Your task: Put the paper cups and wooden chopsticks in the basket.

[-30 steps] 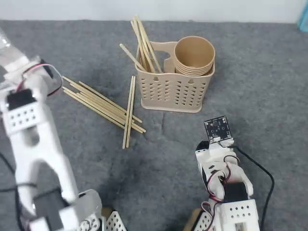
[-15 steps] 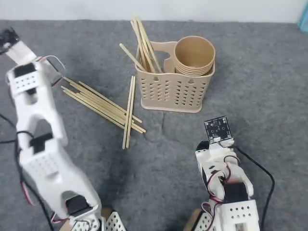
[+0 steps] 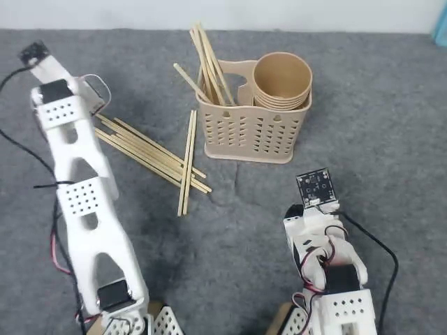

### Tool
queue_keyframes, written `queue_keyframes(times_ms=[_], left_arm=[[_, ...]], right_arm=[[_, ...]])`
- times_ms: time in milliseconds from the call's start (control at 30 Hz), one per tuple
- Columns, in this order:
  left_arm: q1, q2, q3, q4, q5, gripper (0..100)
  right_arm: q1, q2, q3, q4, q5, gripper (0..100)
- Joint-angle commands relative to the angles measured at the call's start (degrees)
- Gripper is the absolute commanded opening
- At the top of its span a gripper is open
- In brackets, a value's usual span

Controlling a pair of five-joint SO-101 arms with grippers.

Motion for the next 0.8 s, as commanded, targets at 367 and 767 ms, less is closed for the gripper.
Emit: queue_keyframes(times_ms=[367, 767], left_arm=[[0.8, 8.1, -9.5, -1.7, 4.1, 31], [0.4, 8.2, -6.1, -1.2, 4.1, 17]], right_arm=[[0.4, -0.6, 1.1, 0.0, -0.1, 0.9], [0.4, -0.6, 1.1, 0.0, -0.1, 0.9]])
